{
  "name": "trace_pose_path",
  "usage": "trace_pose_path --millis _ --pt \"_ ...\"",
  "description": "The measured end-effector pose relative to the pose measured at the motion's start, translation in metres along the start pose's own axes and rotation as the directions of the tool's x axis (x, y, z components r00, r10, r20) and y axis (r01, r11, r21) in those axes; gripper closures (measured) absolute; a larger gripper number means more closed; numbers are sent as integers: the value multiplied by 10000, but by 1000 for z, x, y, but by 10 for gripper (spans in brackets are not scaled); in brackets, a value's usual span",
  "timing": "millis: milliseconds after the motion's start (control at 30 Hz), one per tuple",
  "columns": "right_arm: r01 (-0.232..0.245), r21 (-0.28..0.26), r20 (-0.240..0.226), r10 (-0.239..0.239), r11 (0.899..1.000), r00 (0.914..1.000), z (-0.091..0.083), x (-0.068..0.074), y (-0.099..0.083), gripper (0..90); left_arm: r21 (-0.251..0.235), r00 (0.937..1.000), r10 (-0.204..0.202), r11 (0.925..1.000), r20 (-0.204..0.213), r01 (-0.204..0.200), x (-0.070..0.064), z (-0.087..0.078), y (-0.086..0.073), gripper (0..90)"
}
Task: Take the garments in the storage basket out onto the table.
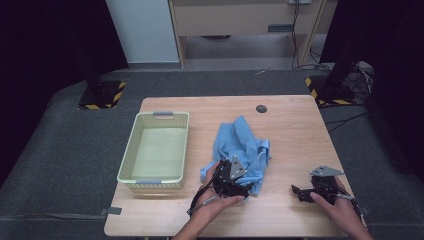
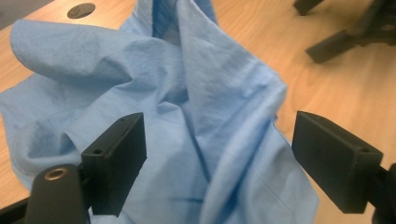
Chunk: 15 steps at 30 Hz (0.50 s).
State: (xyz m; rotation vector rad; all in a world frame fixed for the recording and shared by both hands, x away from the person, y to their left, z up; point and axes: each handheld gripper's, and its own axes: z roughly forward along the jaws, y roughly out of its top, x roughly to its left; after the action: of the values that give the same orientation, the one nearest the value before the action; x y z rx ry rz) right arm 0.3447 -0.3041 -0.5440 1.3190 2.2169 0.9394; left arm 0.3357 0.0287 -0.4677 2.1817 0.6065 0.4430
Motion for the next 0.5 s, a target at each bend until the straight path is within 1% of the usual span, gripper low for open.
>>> trace_pose_path --millis 67,133,200,300,333,433,500 --pt "21 -3 -13 -21 10000 10000 0 0 0 6 -136 10000 -88 9999 4 88 -4 -8 -2 174" --pt "-11 -24 -48 11 10000 10000 0 -1 0 7 -189 10000 -84 9998 -39 83 -6 -13 -5 169" --pt "25 -23 -45 -25 10000 10000 0 -1 0 7 -159 9997 -241 9996 -54 240 -7 -13 -10 166" --pt "25 -14 20 -25 10000 10000 0 -1 0 5 -157 9980 -636 9979 -38 635 -7 -9 -17 161" --pt "-1 -4 40 1 10000 10000 0 0 0 5 -168 9980 -629 9979 -65 628 -8 -7 -18 161" --pt "4 -14 46 -4 10000 10000 0 0 0 5 -40 9996 -245 9997 -100 245 -14 -5 -19 161" --pt "5 -12 43 -5 10000 10000 0 0 0 5 -47 9998 -139 9999 -114 139 -17 -5 -20 160"
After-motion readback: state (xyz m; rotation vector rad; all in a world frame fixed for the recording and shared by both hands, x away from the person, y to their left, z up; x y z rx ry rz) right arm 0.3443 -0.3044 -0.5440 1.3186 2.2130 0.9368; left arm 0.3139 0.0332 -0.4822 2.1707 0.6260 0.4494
